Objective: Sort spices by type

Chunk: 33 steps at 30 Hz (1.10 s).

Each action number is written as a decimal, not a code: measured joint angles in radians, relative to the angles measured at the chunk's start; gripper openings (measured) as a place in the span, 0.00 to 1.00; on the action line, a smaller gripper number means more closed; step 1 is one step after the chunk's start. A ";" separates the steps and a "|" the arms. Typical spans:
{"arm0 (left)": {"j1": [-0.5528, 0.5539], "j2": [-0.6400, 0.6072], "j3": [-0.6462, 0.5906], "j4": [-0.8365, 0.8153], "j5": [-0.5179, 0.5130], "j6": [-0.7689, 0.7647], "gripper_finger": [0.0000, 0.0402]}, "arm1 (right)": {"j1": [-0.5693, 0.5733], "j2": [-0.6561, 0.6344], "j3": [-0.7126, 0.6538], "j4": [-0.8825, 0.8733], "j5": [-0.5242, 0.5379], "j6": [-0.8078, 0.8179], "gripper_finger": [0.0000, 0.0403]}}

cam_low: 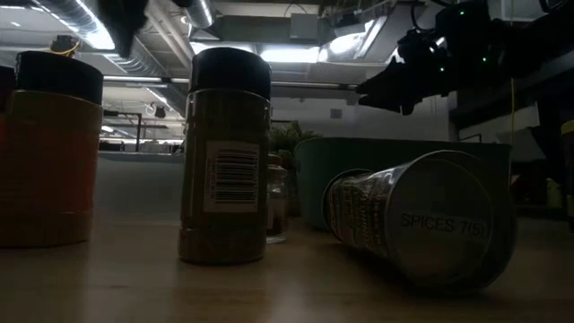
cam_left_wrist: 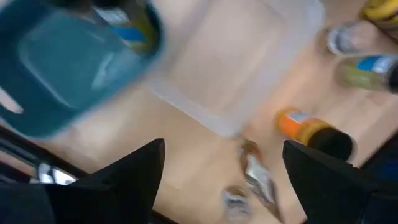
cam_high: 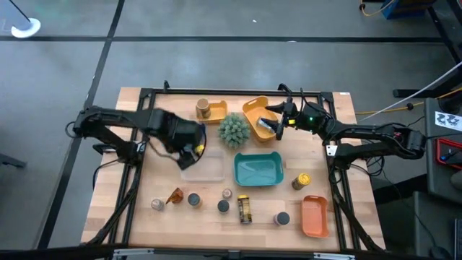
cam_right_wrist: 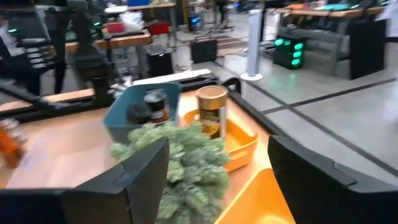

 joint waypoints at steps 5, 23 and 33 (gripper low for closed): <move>-0.157 0.000 0.000 0.007 -0.014 -0.256 0.77 | 0.000 0.000 0.000 -0.038 -0.040 0.000 0.68; -0.475 0.166 0.000 0.007 -0.059 -0.615 0.77 | 0.000 0.000 0.000 -0.147 -0.131 0.057 0.68; -0.521 0.304 0.000 0.007 -0.065 -0.623 0.77 | 0.088 0.001 0.000 -0.066 -0.221 0.144 0.68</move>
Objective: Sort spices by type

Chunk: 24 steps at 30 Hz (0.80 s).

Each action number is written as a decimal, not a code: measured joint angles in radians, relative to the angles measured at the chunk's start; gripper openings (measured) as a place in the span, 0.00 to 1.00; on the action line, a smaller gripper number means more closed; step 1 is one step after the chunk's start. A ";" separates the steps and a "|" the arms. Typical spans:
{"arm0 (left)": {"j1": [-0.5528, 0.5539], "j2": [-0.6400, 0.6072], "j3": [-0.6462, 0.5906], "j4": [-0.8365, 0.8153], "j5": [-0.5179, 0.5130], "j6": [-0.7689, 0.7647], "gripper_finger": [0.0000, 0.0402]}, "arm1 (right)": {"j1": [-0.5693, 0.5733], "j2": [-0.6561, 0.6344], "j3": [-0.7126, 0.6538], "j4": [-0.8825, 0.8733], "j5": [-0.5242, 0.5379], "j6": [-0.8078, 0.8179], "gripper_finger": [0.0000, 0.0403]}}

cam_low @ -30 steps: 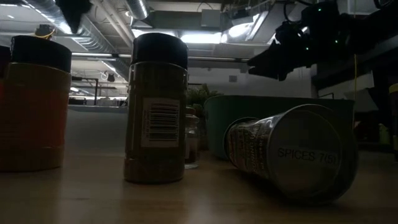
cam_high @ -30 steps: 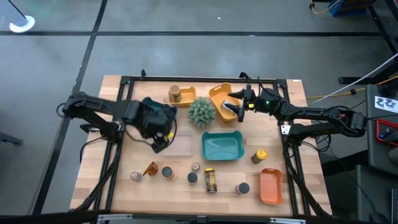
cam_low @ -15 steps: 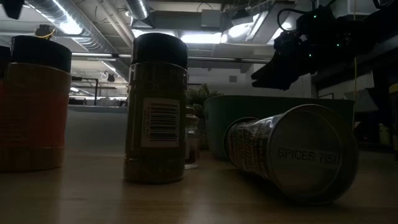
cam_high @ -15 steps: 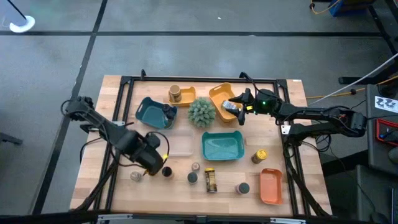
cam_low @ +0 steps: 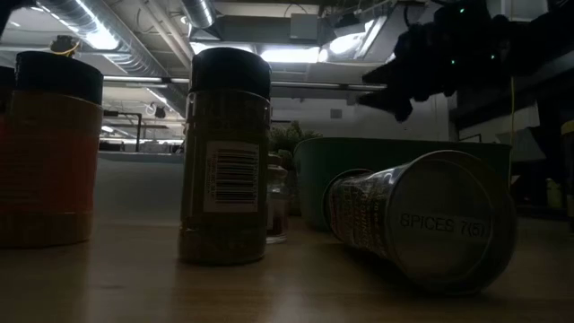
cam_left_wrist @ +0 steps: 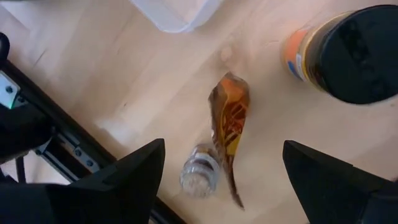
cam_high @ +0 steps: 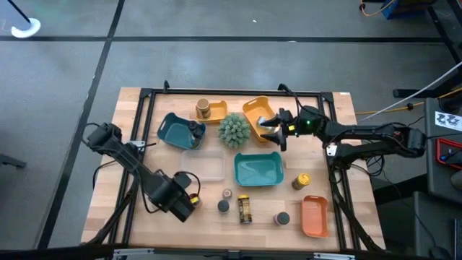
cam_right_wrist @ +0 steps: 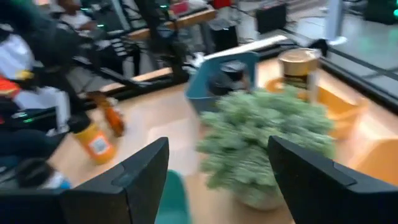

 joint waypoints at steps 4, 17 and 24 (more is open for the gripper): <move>0.000 0.059 0.000 0.003 -0.019 0.037 0.77 | 0.073 0.000 0.000 0.038 0.001 0.001 0.68; -0.001 0.146 0.000 0.002 -0.023 0.102 0.67 | 0.203 0.000 0.000 0.041 0.035 0.000 0.68; -0.001 0.146 0.000 0.002 -0.023 0.083 0.45 | 0.200 0.000 0.000 0.040 0.035 0.000 0.68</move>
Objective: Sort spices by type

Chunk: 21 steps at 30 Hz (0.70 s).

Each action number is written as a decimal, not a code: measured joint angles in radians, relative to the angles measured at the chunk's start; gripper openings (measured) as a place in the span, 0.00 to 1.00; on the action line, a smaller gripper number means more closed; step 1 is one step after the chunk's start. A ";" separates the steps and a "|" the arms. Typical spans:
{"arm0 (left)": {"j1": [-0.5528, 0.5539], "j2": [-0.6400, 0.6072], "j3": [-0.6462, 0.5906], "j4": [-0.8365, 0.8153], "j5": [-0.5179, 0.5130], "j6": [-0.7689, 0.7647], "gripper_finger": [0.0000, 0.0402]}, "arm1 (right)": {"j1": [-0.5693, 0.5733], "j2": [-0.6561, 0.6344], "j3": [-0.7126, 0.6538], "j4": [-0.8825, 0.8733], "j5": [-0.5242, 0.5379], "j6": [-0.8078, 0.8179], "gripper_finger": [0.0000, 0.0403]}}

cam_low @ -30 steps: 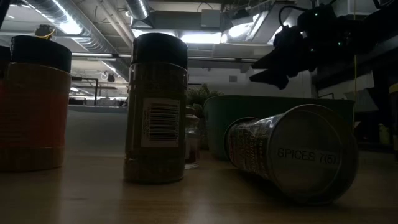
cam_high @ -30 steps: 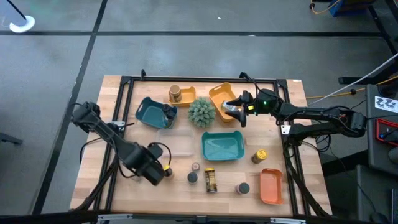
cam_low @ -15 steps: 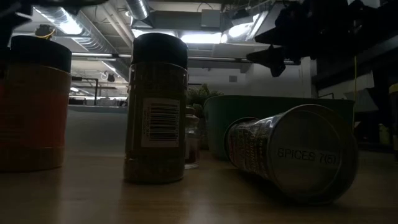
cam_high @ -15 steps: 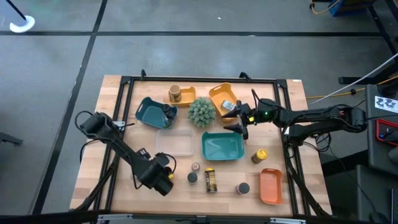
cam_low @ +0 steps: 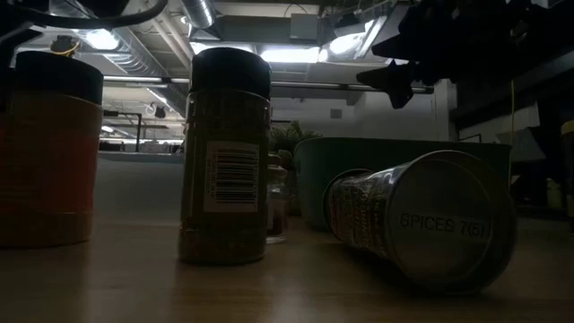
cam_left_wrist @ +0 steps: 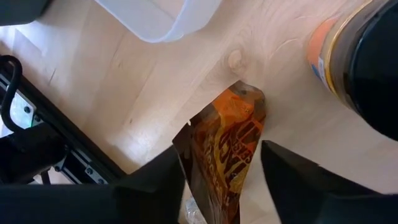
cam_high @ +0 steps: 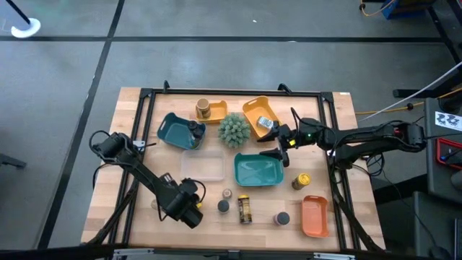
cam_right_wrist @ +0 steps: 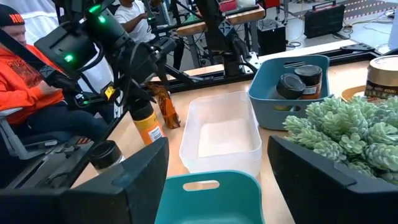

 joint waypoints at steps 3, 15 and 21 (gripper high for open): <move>0.000 0.000 0.000 0.000 0.000 -0.002 0.35 | 0.000 0.000 0.000 0.000 0.000 -0.001 0.68; 0.000 0.000 0.000 -0.013 0.000 -0.006 0.01 | 0.000 0.000 0.000 -0.001 0.000 -0.003 0.68; 0.000 -0.037 0.000 -0.039 0.004 -0.007 0.00 | 0.000 0.000 0.000 -0.001 0.000 -0.003 0.68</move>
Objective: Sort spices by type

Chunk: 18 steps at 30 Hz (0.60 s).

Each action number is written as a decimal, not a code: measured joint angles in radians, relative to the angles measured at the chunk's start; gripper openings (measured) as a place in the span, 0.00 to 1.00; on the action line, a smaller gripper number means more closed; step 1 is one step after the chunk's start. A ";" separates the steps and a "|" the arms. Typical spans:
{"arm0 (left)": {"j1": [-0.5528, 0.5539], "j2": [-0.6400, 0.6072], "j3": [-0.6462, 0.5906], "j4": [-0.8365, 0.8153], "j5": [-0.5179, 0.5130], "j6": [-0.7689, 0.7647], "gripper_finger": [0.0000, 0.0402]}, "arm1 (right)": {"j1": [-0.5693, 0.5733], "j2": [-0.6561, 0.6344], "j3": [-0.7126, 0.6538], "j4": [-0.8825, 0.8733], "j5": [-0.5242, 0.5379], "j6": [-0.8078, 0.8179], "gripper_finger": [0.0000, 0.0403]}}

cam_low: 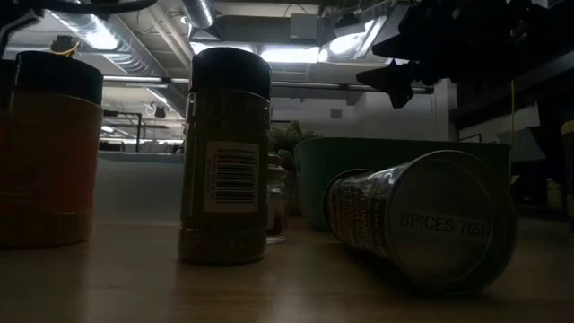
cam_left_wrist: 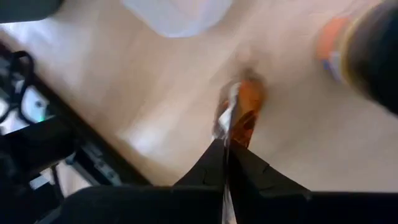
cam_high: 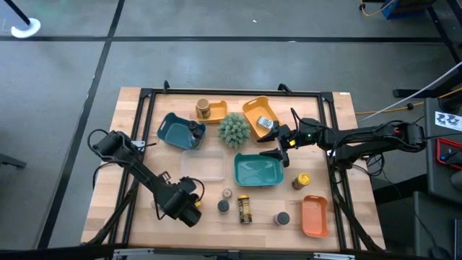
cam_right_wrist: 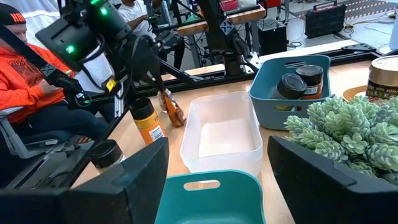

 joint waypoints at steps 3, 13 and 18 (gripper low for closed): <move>0.000 -0.032 0.000 -0.037 0.000 -0.019 0.01 | 0.000 0.000 0.000 0.000 0.000 0.000 0.68; 0.001 -0.166 0.002 -0.066 -0.004 -0.121 0.01 | 0.000 0.000 0.000 -0.003 0.000 0.001 0.68; 0.003 -0.172 0.002 -0.063 0.033 -0.119 0.05 | 0.000 0.000 0.000 -0.005 0.000 0.001 0.68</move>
